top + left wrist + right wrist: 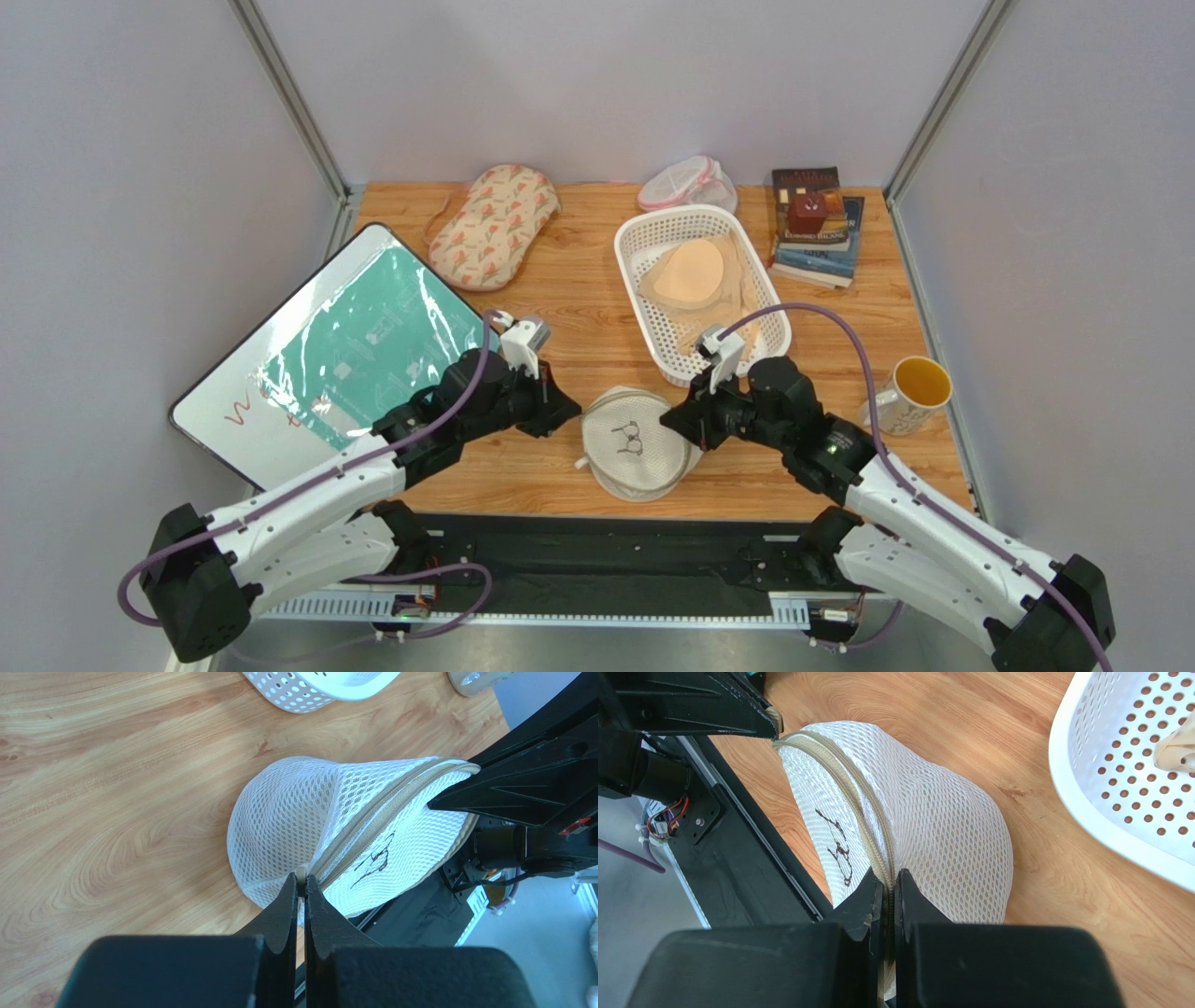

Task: Unzip the laundry bag and remove the bra
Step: Unzip the laundry bag at the center of the board.

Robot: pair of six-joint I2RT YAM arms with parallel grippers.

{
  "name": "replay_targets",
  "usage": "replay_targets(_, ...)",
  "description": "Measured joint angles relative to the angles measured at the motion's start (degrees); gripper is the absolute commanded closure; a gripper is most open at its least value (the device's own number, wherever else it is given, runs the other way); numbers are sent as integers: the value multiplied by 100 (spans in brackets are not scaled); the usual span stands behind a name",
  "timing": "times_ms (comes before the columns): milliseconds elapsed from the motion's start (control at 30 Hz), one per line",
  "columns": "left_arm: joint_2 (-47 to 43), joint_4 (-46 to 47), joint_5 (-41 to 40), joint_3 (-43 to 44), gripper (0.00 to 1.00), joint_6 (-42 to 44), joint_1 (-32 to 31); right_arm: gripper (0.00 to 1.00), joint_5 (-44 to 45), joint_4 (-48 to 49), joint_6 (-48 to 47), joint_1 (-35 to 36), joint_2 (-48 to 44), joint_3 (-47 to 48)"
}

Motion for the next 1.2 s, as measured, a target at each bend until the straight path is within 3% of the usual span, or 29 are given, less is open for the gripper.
replay_targets(567, -94, 435, -15, -404, 100, -164, 0, 100, 262, 55, 782, 31, -107, -68)
replay_targets(600, -94, 435, -15, -404, 93, -162, 0, 100, 275, 61, 813, 31, -76, -68)
replay_targets(633, -94, 433, -15, -404, 65, -157, 0, 100, 278, 72, 841, 31, -61, -68)
replay_targets(700, -83, 417, -17, -402, 38, -90, 0, 100, 280, 111, 892, 31, -39, -68)
replay_targets(733, -79, 299, -24, -398, 17, -39, 7, 100, 365, 146, 931, 20, -26, -68)
replay_targets(833, -61, -55, -63, -391, 11, 101, 24, 100, 551, 205, 1021, -46, 44, -68)
replay_targets(967, -162, -247, -72, -280, 10, 280, -72, 100, 699, 238, 1178, -52, 221, -66)
replay_targets(1067, -251, -39, -63, -254, 8, 372, -437, 70, 817, 236, 1322, -52, 354, -59)
replay_targets(1133, -92, 208, -98, -245, 7, 409, -846, 29, 903, 234, 1421, -52, 466, -37)
replay_targets(1200, 254, 426, -131, -192, 7, 444, -1220, 12, 970, 210, 1532, -52, 551, -17)
